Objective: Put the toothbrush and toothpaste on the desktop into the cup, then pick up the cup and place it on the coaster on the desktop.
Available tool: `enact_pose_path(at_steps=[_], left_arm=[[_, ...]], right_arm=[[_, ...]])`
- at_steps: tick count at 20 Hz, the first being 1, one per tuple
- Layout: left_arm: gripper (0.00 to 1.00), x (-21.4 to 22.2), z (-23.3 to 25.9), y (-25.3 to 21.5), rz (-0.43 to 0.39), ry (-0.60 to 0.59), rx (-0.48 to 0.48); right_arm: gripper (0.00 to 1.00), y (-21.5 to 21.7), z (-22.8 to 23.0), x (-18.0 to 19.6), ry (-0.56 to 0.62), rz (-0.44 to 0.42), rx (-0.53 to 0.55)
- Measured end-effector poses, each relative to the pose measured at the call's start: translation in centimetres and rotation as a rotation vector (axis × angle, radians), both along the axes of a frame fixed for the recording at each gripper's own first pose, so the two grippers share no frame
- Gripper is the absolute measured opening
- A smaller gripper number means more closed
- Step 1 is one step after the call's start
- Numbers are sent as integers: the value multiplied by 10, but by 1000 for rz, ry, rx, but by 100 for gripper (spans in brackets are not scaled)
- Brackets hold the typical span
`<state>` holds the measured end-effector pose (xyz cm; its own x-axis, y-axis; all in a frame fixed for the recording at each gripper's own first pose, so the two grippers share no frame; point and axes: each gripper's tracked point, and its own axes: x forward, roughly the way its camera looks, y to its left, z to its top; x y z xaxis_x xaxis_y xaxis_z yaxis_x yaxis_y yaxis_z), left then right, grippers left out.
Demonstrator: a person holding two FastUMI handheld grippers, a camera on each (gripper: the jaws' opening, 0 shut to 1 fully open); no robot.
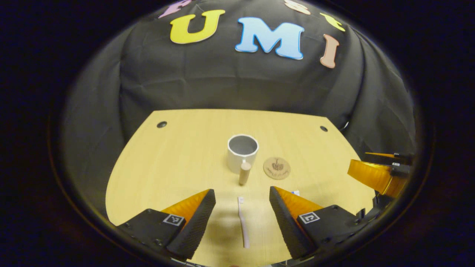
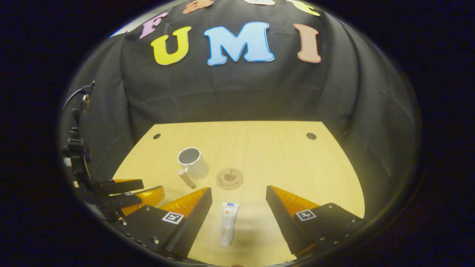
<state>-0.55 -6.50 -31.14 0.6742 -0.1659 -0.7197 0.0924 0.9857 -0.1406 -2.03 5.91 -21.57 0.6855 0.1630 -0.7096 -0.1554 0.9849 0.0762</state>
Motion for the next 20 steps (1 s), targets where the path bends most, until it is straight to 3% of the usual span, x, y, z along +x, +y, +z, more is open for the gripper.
enact_pose_path(at_steps=[5, 8, 10, 20], left_arm=[[96, -19, -69, -3, -29, 201, 23], [100, -23, -88, -4, -21, 292, 18], [97, -30, -96, 1, -21, 349, 24], [98, -45, -150, 8, -10, 521, 85]], right_arm=[[94, 6, -50, -11, 182, -5, 1], [94, 8, -74, -15, 257, 1, -18], [94, 11, -92, -21, 318, 13, -34], [94, 22, -157, -46, 536, 35, -85]])
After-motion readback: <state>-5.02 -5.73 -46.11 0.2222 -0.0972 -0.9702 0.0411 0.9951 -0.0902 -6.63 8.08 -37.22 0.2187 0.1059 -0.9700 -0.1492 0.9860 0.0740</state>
